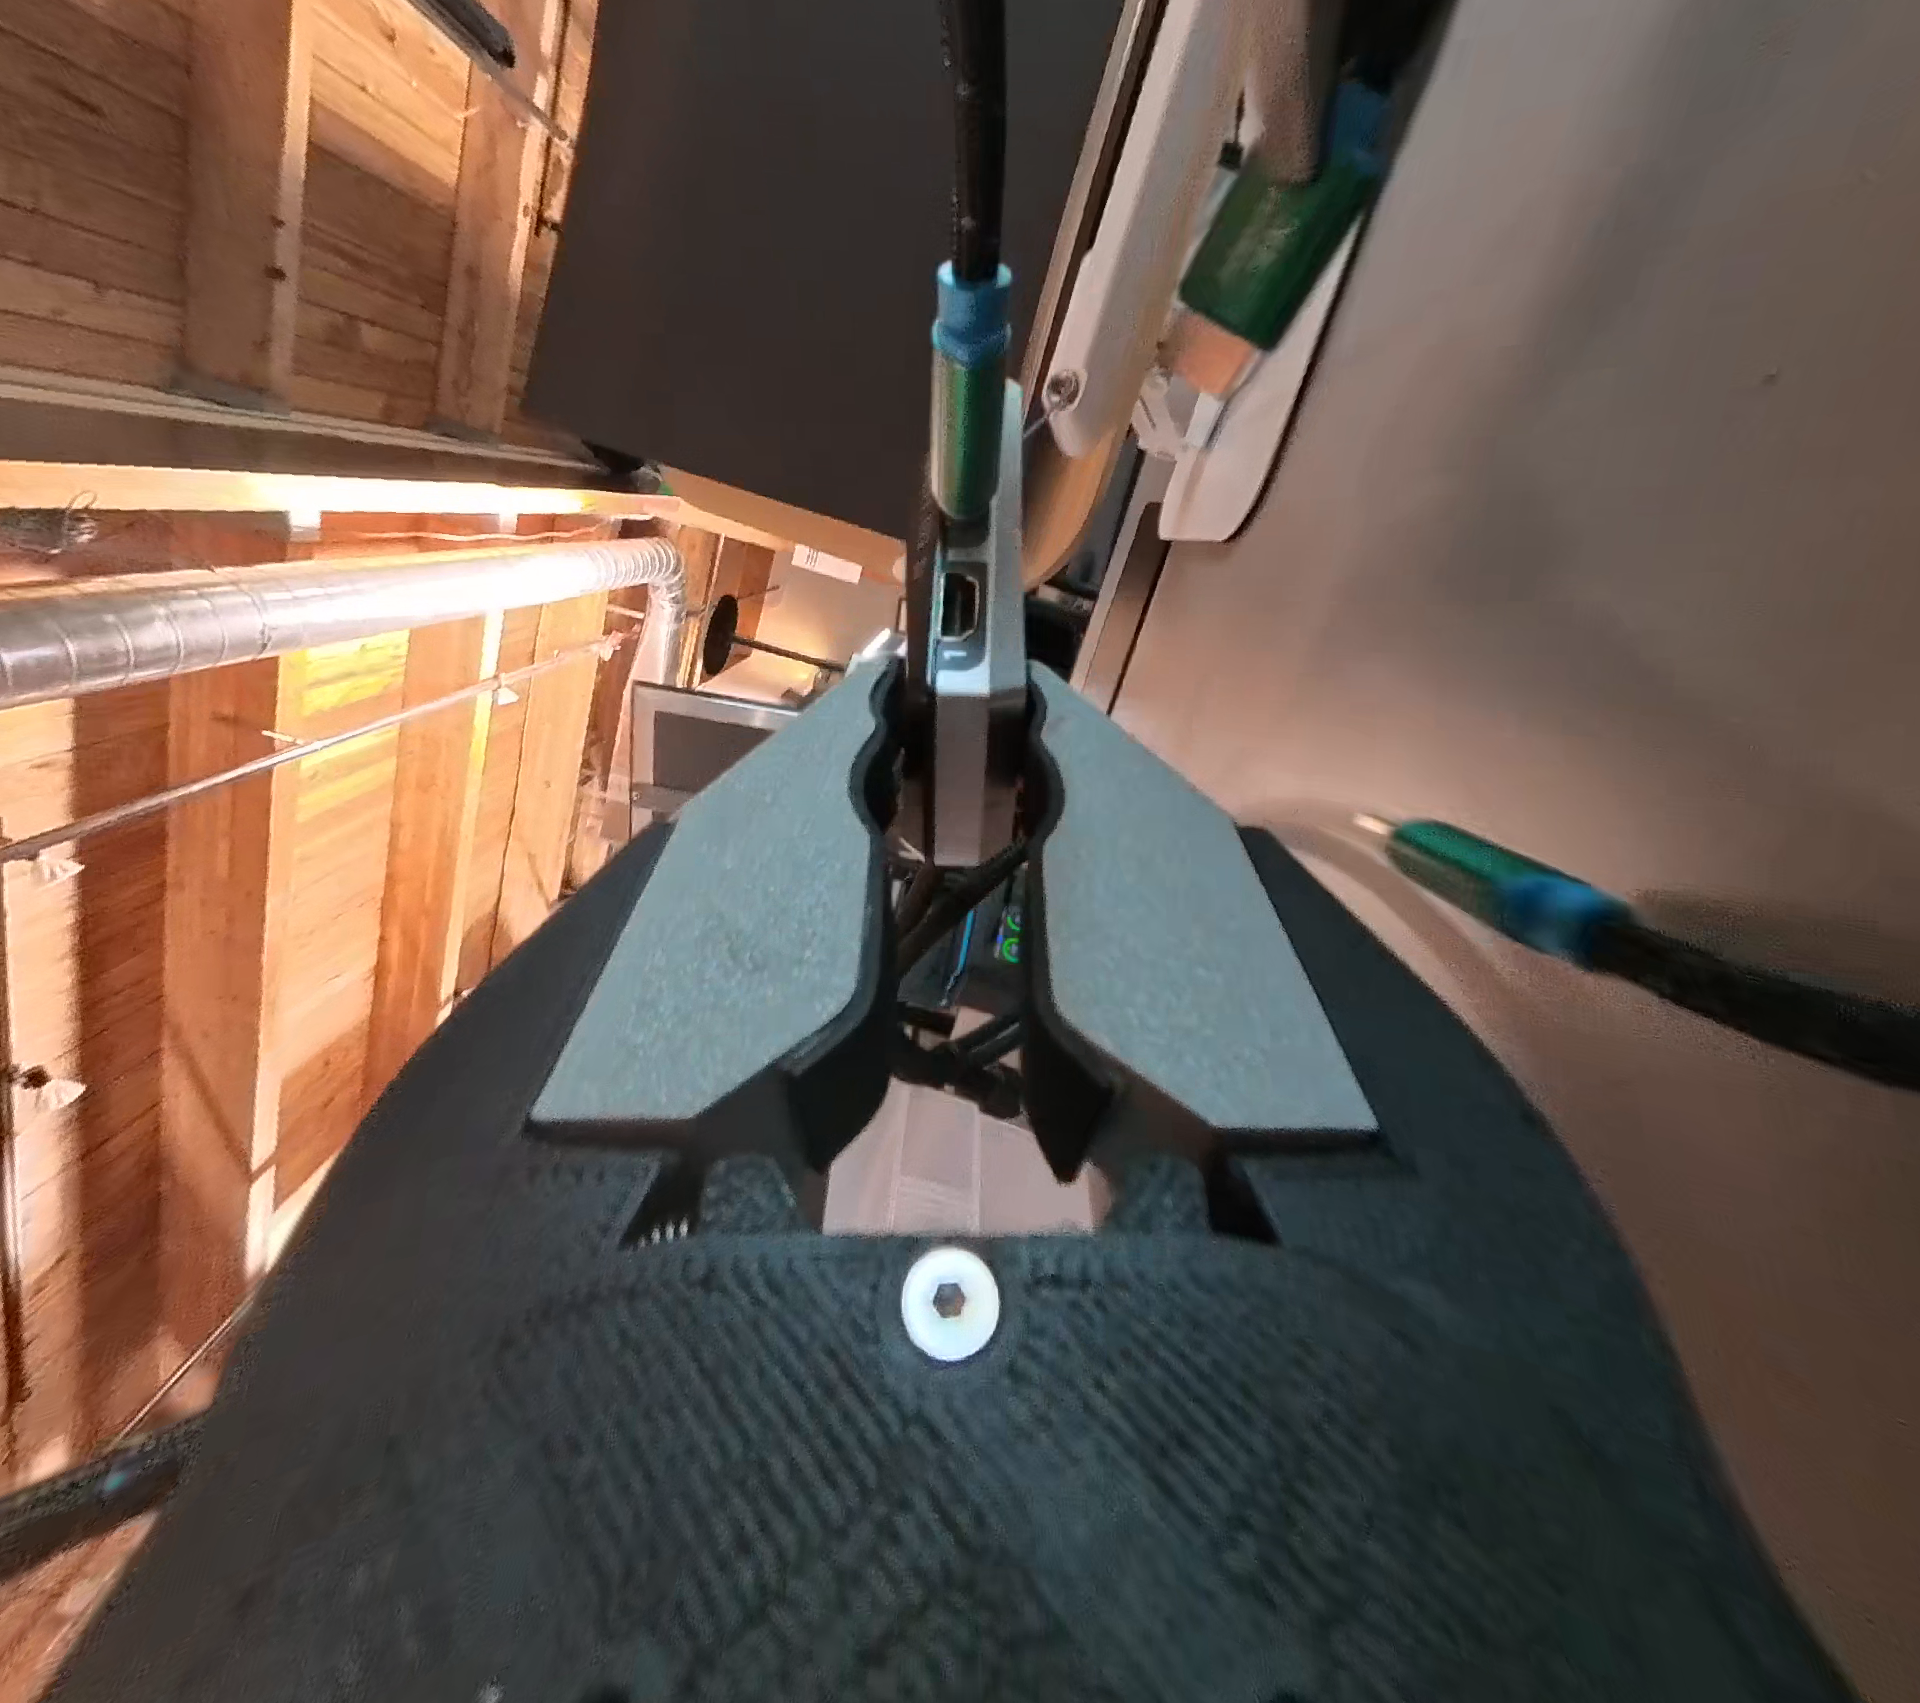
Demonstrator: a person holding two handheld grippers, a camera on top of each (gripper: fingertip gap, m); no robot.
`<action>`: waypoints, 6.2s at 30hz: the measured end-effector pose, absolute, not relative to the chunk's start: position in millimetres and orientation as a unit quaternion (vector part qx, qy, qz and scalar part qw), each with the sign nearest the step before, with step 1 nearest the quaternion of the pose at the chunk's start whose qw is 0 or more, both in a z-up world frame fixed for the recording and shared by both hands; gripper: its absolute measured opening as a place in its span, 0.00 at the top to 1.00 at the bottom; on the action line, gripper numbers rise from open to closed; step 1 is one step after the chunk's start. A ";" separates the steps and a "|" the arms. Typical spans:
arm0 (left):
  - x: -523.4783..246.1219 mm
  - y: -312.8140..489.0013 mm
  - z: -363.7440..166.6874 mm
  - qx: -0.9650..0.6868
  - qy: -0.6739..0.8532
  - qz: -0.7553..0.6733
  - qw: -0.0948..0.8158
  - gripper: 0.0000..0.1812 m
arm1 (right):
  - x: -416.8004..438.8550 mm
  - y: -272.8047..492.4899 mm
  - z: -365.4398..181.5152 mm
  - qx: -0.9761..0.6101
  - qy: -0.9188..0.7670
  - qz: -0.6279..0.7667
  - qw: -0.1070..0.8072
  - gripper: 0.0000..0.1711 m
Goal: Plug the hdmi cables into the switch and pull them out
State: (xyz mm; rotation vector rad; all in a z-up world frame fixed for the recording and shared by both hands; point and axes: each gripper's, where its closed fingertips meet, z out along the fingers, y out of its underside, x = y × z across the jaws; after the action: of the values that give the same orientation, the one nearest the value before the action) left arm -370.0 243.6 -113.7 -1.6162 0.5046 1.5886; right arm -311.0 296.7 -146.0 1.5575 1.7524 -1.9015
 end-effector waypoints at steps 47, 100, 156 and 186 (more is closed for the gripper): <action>-361.1 253.8 -105.1 -0.556 0.262 0.728 0.306 0.90 | -306.2 252.9 -127.5 0.496 0.279 -0.742 0.355 0.95; -400.5 217.4 -90.1 -0.617 0.130 0.664 0.402 0.90 | -321.2 275.0 -158.8 0.553 0.663 -0.485 -0.137 0.75; -397.4 232.1 -121.3 -0.667 0.179 0.601 0.403 0.89 | -326.3 279.0 -126.7 0.527 0.466 -0.707 0.076 0.96; -387.8 246.1 -107.8 -0.628 0.174 0.677 0.342 0.91 | -321.7 238.3 -121.6 0.501 0.332 -0.760 0.246 0.96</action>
State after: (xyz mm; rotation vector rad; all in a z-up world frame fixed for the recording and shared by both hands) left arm -387.8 246.1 -107.8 -1.6338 0.4512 1.7599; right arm -321.7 238.3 -121.6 1.3677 0.9063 -2.0734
